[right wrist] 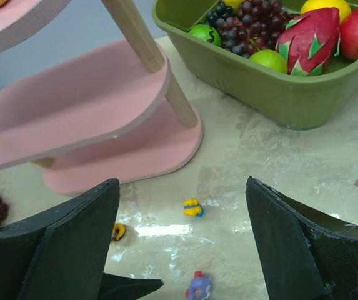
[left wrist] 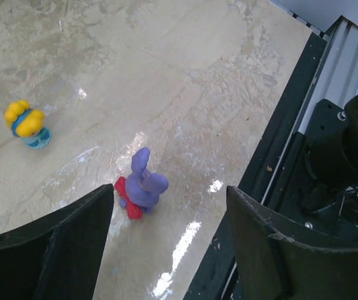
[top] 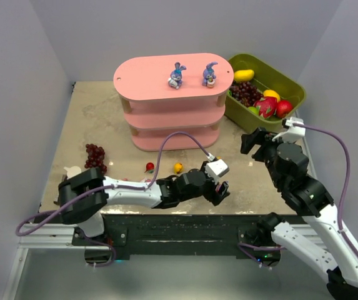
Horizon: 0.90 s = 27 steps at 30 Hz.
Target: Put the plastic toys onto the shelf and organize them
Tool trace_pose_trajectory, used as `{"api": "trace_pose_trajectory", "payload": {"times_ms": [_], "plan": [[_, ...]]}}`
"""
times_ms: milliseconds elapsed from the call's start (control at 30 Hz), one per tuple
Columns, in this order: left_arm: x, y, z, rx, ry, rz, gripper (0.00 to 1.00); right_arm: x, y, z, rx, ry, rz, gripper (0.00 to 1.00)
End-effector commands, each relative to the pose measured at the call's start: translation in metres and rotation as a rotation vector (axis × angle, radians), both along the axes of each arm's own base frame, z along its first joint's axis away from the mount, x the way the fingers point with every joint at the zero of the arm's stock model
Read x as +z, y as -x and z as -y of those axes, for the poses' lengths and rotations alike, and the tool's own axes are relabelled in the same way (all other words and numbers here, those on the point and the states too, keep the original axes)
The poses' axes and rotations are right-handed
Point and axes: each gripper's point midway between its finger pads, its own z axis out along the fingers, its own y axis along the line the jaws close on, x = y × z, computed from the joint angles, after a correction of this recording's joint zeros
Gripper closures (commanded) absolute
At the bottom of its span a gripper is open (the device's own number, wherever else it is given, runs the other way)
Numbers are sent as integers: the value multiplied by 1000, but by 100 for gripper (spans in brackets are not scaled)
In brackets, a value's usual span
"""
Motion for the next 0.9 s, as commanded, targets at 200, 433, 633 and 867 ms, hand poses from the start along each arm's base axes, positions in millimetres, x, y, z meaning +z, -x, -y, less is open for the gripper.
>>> {"api": "trace_pose_trajectory", "payload": {"times_ms": [200,433,633,867], "plan": [[10,-31,24,106,57,77,32,17,8,10,-24,-16,44,15],[0,-35,29,120,35,84,36,15,10,14,-33,-4,42,15],[-9,-35,32,117,19,73,42,15,11,17,-42,1,46,15],[-18,-37,36,122,3,66,47,16,13,19,-50,6,48,15]]}}
